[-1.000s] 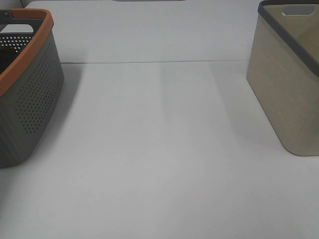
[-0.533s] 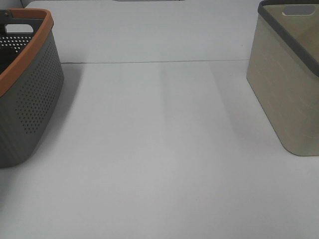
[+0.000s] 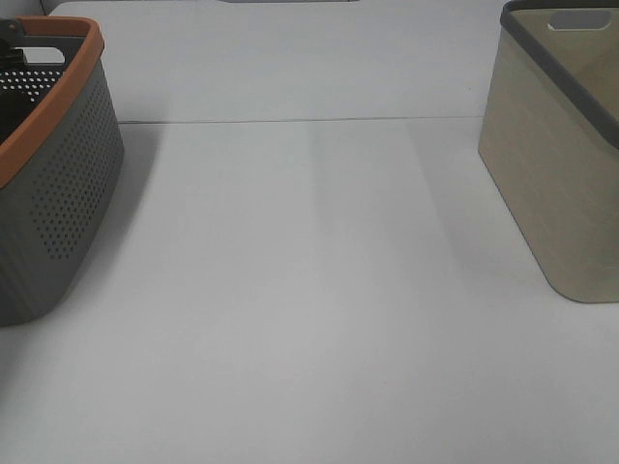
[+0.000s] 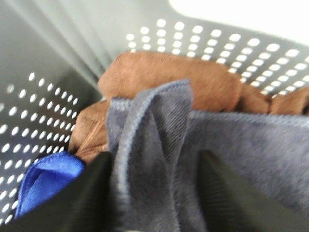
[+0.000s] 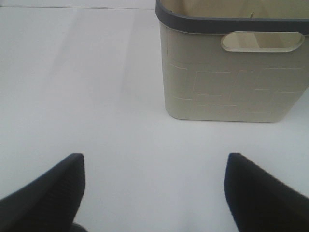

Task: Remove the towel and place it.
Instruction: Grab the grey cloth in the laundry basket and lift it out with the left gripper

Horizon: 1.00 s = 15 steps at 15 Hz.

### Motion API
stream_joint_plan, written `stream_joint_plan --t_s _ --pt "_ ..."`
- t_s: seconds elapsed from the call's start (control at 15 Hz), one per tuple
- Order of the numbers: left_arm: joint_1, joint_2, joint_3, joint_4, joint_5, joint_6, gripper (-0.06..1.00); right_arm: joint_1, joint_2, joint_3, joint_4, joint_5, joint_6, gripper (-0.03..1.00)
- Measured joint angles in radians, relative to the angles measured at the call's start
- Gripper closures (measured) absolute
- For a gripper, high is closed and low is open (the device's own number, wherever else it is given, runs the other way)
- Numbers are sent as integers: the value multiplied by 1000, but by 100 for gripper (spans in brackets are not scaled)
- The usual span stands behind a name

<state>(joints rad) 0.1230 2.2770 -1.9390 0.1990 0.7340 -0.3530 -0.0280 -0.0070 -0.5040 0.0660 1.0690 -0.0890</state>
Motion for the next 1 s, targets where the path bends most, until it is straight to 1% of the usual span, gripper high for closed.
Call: stream_joint_plan --t_s 0.07,0.27,0.33,0.67,0.87,1.0 --pt "0 0 0 -4 -5 0 54 0 0 0 0 0 0 22" --pt "0 0 0 -13 -9 0 86 0 0 0 0 0 0 22" --pt "0 0 0 -16 -9 3 93 0 0 0 0 0 0 22" --pt "0 -10 0 -23 10 3 94 0 0 0 0 0 0 22" --pt "0 -75 0 -23 63 4 94 0 0 0 0 0 0 22" --pt "0 -142 0 -24 96 30 94 0 0 0 0 0 0 22"
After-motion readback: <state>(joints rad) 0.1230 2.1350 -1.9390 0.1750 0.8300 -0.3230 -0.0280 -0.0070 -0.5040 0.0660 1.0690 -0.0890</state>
